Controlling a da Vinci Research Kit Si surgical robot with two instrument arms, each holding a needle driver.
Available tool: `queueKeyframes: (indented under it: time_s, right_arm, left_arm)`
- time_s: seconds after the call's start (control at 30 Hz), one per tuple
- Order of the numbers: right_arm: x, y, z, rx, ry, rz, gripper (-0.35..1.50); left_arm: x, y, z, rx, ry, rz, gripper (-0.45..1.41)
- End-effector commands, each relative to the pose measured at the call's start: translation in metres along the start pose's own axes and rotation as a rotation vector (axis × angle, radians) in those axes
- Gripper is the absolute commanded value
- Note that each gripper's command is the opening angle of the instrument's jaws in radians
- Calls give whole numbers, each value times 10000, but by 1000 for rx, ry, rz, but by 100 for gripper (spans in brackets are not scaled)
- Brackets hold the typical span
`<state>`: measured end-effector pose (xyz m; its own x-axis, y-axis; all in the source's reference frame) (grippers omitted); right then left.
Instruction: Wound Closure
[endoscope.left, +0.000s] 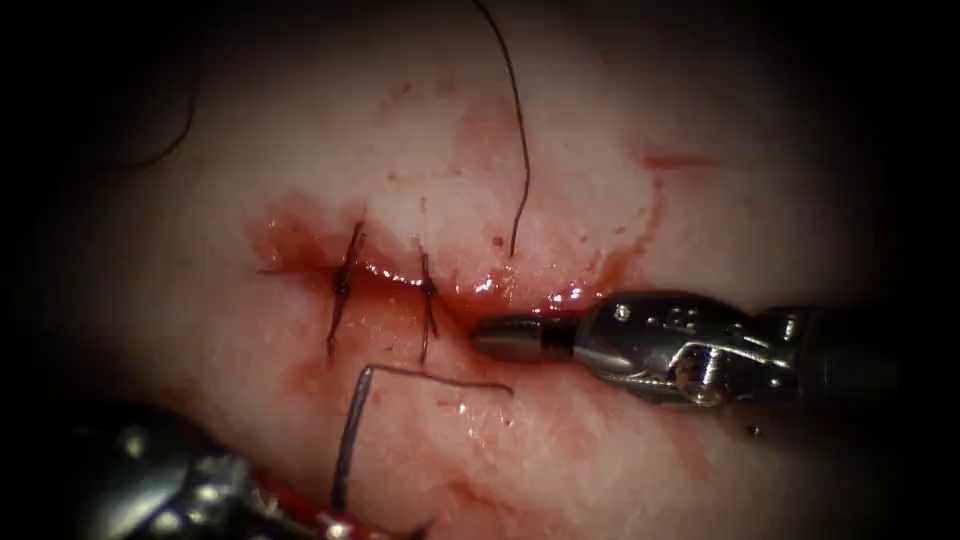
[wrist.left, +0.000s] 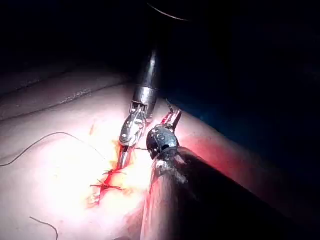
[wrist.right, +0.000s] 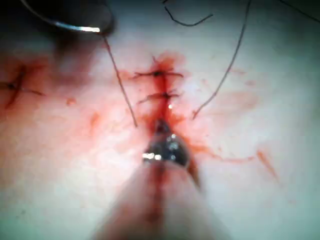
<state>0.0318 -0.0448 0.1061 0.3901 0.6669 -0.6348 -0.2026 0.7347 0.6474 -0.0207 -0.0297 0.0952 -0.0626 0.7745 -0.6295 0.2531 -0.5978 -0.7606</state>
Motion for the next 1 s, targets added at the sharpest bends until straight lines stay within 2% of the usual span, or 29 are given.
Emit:
queueKeyframes:
  time_s: [0.03,0.27,0.43,0.63,0.83,1.0]
  right_arm:
    - [1,1,5,3,1,1,-35]
    - [28,2,-17,1,33,14,-35]
    - [34,-6,-22,3,34,14,-35]
    - [32,-13,-14,-2,35,12,-35]
    - [11,-20,7,8,14,-13,-35]
    - [4,-18,4,3,-16,-22,-35]
  left_arm:
    - [-4,-4,3,-3,0,3,-45]
    - [-2,-16,-14,40,-12,21,-45]
    - [8,-24,-30,77,-1,56,-45]
    - [21,-22,-41,105,8,88,-45]
    - [23,-21,-43,112,10,97,-45]
    - [27,-17,-43,113,11,105,-45]
